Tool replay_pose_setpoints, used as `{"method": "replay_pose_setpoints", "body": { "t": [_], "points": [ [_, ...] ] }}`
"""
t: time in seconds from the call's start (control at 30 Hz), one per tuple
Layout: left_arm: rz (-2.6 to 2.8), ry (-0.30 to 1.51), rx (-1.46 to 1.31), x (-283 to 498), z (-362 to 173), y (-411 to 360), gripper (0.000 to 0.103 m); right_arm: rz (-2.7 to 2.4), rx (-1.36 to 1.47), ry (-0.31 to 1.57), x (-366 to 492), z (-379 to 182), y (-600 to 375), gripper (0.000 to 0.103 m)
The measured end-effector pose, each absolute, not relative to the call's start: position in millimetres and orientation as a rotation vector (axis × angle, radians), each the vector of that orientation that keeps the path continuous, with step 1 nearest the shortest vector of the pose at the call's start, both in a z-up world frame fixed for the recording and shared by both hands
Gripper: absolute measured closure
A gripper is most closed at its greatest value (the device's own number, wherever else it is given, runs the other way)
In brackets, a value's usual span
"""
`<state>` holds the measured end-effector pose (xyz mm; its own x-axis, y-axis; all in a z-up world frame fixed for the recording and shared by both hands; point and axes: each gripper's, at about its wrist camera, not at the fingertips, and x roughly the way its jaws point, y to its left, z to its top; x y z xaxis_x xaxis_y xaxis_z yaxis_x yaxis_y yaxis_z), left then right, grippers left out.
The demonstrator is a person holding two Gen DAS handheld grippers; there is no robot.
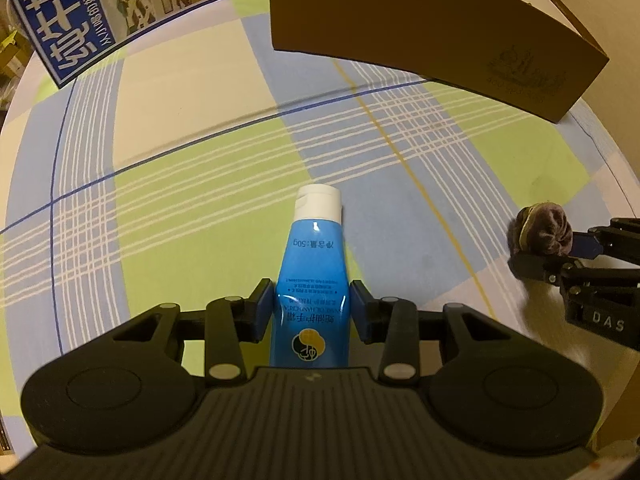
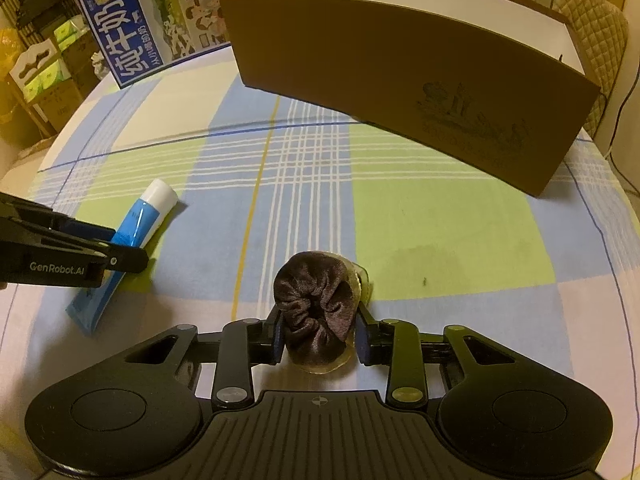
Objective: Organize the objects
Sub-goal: 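Lift the toothpaste tube and scrunchie off the table with both grippers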
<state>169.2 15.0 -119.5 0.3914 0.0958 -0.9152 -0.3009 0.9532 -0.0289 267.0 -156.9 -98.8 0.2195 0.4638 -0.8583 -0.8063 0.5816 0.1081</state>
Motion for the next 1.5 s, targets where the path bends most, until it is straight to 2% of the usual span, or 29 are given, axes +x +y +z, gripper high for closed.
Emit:
{"method": "replay_pose_setpoints", "body": {
  "t": [0.8,1.1,1.5],
  "points": [
    [0.212,1.063,-0.196,185,-81,-8,0.068,0.9,-0.289,0.969,293,-66,-183,0.075],
    [0.206,1.146,-0.2,196,-106,-11,0.069,0.903,-0.289,0.982,301,-69,-185,0.075],
    [0.222,1.161,-0.164,211,-121,-16,0.07,0.903,-0.287,1.0,313,-73,-187,0.075]
  ]
}}
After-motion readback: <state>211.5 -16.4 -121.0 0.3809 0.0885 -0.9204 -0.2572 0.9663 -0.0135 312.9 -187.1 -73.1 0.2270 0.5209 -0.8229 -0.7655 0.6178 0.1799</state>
